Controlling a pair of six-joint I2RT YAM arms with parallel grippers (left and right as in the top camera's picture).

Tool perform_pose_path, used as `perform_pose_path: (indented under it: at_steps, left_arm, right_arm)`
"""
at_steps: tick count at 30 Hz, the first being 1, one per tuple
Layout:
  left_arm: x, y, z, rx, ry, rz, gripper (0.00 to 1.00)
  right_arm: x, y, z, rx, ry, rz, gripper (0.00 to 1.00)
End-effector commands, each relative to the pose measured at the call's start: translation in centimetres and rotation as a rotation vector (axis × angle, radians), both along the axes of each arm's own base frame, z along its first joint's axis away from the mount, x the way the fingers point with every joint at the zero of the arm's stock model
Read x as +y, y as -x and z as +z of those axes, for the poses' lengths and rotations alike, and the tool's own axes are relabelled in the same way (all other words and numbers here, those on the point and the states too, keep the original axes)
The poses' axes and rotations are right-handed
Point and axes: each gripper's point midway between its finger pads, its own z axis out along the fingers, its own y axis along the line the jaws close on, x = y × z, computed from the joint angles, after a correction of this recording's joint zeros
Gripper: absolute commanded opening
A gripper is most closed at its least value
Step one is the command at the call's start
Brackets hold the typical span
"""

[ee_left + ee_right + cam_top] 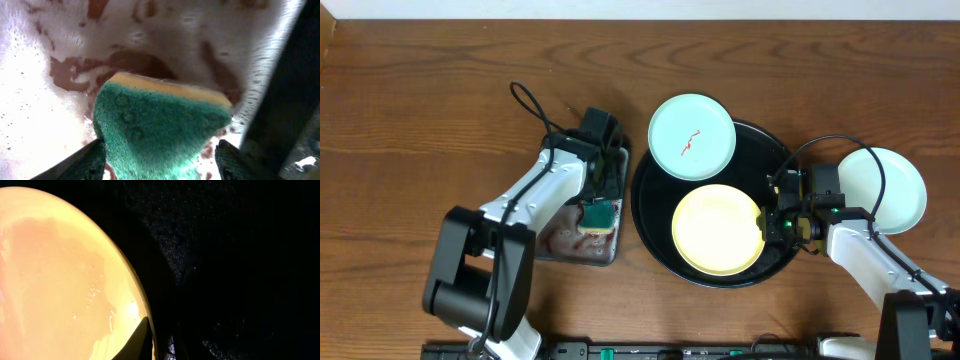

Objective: Clean dirty plates on tray and stack at the side
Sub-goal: 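Return the sponge to the soapy tray with the left gripper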

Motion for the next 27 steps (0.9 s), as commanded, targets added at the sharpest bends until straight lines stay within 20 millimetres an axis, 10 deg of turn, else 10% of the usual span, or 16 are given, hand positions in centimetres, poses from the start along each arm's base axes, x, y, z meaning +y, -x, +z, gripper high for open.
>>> perform_pose_path:
  at_steps: [1,4,11,14,17,21,27]
  left_arm:
    - [0.5,-0.1,-0.9,0.015,-0.033,0.0,0.48]
    - [0.4,-0.7,-0.7,-0.012,-0.03,0.001,0.08]
    - [0.2,-1.3,-0.3,-0.034,-0.022,0.001,0.07]
    - [0.3,-1.3,0.6,-0.039,-0.021,0.004,0.57]
    - [0.3,-1.3,2.5,-0.061,-0.015,0.004,0.63]
    - [0.0,-2.3,6.1,-0.177,0.025,0.006,0.55]
    - [-1.0,-5.4,7.7,-0.323,0.068,-0.003,0.15]
  right_arm:
    - [0.3,1.0,-0.6,0.029,-0.004,0.008,0.13]
    - [0.3,1.0,-0.6,0.029,-0.004,0.008,0.14]
    - [0.2,1.0,-0.6,0.03,-0.003,0.008,0.13]
    - [0.2,1.0,-0.6,0.03,-0.003,0.008,0.14]
    - [0.3,1.0,-0.6,0.029,-0.003,0.008,0.14]
    - [0.3,1.0,-0.6,0.029,-0.003,0.008,0.14]
    - [0.3,1.0,-0.6,0.03,-0.004,0.008,0.14]
